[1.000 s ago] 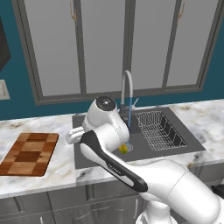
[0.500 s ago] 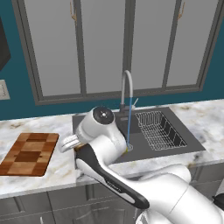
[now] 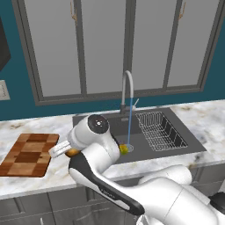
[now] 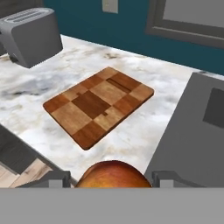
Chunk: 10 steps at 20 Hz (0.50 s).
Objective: Pick the mango, mango from the sink and place them on the cutting board to airdry. Then turn off the sink faucet.
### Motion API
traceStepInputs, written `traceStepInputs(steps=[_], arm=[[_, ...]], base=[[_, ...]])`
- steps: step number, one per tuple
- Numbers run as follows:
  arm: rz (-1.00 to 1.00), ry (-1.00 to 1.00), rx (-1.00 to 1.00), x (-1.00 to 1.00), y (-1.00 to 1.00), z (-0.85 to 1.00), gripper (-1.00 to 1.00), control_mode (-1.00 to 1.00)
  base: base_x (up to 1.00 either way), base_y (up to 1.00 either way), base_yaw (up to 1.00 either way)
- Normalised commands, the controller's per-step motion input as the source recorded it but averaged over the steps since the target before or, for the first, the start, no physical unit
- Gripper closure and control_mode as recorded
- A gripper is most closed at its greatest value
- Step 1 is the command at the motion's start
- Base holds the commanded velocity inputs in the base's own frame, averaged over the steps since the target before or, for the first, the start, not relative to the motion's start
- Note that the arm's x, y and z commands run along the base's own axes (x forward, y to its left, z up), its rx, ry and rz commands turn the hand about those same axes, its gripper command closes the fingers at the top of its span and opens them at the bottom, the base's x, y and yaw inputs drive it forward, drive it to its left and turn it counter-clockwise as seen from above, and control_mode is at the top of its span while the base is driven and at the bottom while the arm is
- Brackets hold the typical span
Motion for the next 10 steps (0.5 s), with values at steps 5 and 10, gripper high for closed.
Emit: traceStepInputs(steps=[5, 10], arm=[[0.05, 0.00, 0.00, 0.00, 0.40, 0.00, 1.00, -1.00], [0.00, 0.00, 0.00, 0.00, 0.37, 0.00, 1.00, -1.00]], base=[[0.00, 0.00, 0.00], [0.00, 0.00, 0.00]])
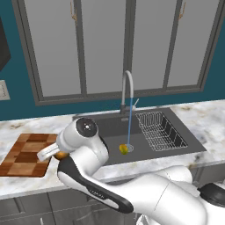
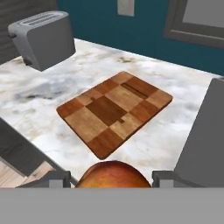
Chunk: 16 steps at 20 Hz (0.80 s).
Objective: Pick the mango, mango from the sink and place them on the cutting board to airdry. Then turn off the sink faucet.
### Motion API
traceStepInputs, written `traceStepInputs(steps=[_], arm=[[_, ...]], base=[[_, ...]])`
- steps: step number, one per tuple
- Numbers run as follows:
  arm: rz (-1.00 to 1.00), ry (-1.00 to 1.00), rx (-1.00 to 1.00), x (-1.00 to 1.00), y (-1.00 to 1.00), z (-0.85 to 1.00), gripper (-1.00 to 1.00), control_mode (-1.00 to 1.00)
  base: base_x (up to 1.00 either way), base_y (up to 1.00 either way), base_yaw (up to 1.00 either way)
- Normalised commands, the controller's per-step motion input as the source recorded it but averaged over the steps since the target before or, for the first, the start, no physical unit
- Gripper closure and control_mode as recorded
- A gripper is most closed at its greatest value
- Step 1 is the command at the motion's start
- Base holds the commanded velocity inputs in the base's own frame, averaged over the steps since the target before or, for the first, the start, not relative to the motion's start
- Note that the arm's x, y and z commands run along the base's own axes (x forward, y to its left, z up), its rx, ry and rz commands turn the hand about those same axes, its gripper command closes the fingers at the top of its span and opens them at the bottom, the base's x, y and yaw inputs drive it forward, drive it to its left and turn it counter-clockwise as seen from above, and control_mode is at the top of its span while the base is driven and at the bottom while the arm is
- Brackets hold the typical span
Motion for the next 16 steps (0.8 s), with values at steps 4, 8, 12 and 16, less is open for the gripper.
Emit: traceStepInputs(steps=[4, 8, 12, 16], arm=[[0.00, 0.00, 0.00, 0.00, 0.21, -0.01, 1.00, -1.00], [0.00, 0.02, 0.00, 0.00, 0.13, -0.19, 1.00, -1.00], [0.00, 0.01, 0.00, 0.00, 0.12, -0.19, 1.00, -1.00], [0.00, 0.00, 0.00, 0.00, 0.20, -0.10, 1.00, -1.00]], base=[[0.00, 0.00, 0.00], [0.00, 0.00, 0.00], [0.00, 0.00, 0.00], [0.00, 0.00, 0.00]])
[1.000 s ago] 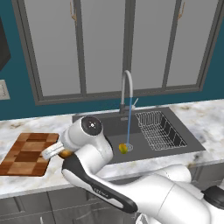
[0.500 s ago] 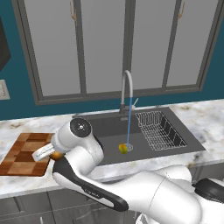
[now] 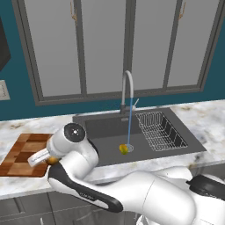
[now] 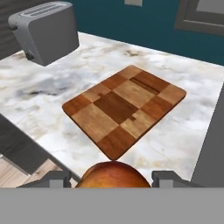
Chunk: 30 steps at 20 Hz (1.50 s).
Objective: Pick the mango, mango from the sink and place them on the cutting board to airdry. Then turn off the sink faucet.
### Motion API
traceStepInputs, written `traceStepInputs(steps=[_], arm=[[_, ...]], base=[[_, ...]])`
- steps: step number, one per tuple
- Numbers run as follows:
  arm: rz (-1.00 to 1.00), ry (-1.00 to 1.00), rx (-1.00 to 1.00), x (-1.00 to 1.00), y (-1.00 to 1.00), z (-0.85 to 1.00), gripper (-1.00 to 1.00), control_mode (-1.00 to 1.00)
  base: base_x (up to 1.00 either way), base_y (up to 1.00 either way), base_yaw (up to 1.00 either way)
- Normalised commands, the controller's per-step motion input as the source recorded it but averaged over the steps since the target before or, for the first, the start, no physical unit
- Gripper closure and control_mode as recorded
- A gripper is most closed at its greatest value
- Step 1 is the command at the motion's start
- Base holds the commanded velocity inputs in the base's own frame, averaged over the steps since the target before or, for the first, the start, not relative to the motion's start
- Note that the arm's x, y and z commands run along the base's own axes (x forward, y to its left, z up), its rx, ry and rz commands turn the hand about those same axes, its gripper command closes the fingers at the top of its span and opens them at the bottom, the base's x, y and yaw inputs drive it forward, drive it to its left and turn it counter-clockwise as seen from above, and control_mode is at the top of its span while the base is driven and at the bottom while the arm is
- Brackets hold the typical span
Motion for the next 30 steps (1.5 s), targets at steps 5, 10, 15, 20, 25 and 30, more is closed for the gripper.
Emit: traceStepInputs(steps=[5, 10, 15, 20, 25, 30], arm=[[0.00, 0.00, 0.00, 0.00, 0.10, -0.06, 1.00, -1.00], [0.00, 0.00, 0.01, 0.00, 0.00, -0.11, 1.00, -1.00], [0.00, 0.00, 0.02, 0.01, 0.00, -0.17, 1.00, -1.00], [0.00, 0.00, 0.01, 0.13, 0.00, -0.10, 1.00, -1.00], [0.00, 0.00, 0.00, 0.16, 0.03, -0.04, 1.00, -1.00], [0.00, 0.00, 0.00, 0.14, 0.14, -0.05, 1.00, -1.00]], base=[[0.00, 0.00, 0.00], [0.00, 0.00, 0.00], [0.00, 0.00, 0.00], [0.00, 0.00, 0.00], [0.00, 0.00, 0.00], [0.00, 0.00, 0.00]])
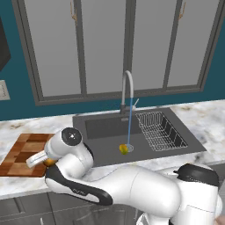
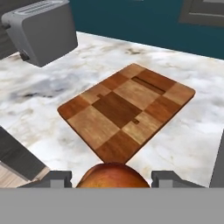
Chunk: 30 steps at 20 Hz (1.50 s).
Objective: Pick the mango, mango from the sink and place them on the cutting board to airdry. Then turn off the sink faucet.
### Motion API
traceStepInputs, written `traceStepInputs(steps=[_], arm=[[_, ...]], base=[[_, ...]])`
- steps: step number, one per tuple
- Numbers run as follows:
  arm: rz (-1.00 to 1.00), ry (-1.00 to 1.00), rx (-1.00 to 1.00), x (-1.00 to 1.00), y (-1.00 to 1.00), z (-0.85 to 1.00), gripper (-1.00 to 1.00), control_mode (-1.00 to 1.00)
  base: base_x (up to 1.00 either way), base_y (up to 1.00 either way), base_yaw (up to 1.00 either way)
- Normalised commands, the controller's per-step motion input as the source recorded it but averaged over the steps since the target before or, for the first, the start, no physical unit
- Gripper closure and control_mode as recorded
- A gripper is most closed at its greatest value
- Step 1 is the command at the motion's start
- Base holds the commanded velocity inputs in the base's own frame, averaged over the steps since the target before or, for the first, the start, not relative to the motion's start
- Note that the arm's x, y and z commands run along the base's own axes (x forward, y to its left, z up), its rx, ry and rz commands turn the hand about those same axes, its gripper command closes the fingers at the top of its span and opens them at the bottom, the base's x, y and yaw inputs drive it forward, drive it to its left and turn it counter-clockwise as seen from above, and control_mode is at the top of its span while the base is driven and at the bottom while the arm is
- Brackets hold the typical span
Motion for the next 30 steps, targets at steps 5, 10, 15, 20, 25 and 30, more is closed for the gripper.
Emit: traceStepInputs(steps=[5, 10, 15, 20, 25, 30], arm=[[0.00, 0.00, 0.00, 0.12, 0.10, -0.15, 1.00, -1.00], [0.00, 0.01, 0.00, 0.15, 0.04, -0.20, 1.00, -1.00], [0.00, 0.02, 0.00, 0.19, 0.12, -0.20, 1.00, -1.00], [0.00, 0.02, 0.00, 0.19, 0.19, -0.17, 1.00, -1.00], [0.00, 0.02, 0.00, 0.18, 0.22, -0.19, 1.00, -1.00], [0.00, 0.02, 0.00, 0.15, 0.24, -0.19, 1.00, -1.00]], base=[[0.00, 0.00, 0.00], [0.00, 0.00, 0.00], [0.00, 0.00, 0.00], [0.00, 0.00, 0.00], [0.00, 0.00, 0.00], [0.00, 0.00, 0.00]])
